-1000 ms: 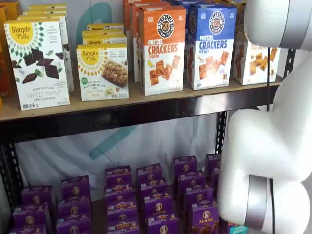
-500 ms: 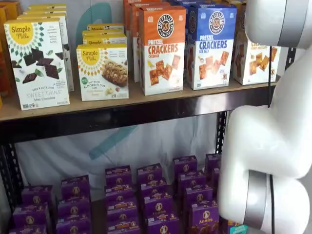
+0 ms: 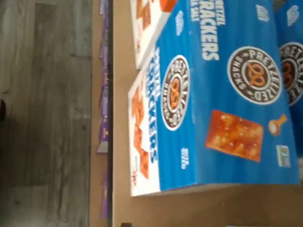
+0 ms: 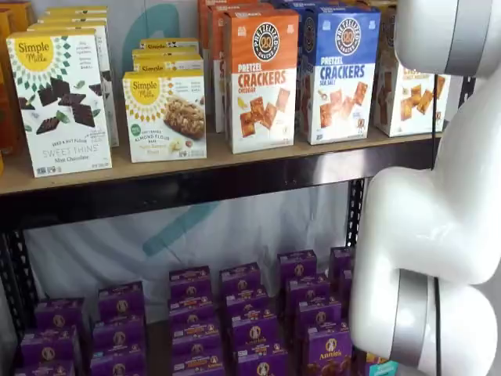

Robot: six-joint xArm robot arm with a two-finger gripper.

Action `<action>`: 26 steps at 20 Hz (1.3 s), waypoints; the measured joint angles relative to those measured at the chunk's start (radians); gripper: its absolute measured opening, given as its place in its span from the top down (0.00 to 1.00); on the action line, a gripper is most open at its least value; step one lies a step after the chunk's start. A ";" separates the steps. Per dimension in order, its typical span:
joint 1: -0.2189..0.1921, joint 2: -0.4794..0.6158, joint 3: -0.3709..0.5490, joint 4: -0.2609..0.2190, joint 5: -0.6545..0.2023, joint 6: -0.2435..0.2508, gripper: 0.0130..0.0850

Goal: Retrieve the yellow and white box located on the top shelf, the sixth one from the left

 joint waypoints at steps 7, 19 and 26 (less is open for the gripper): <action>-0.006 0.005 0.019 -0.023 -0.077 -0.036 0.00; 0.024 0.084 -0.071 -0.159 -0.046 -0.074 0.00; 0.046 0.147 -0.175 -0.213 0.015 -0.069 0.00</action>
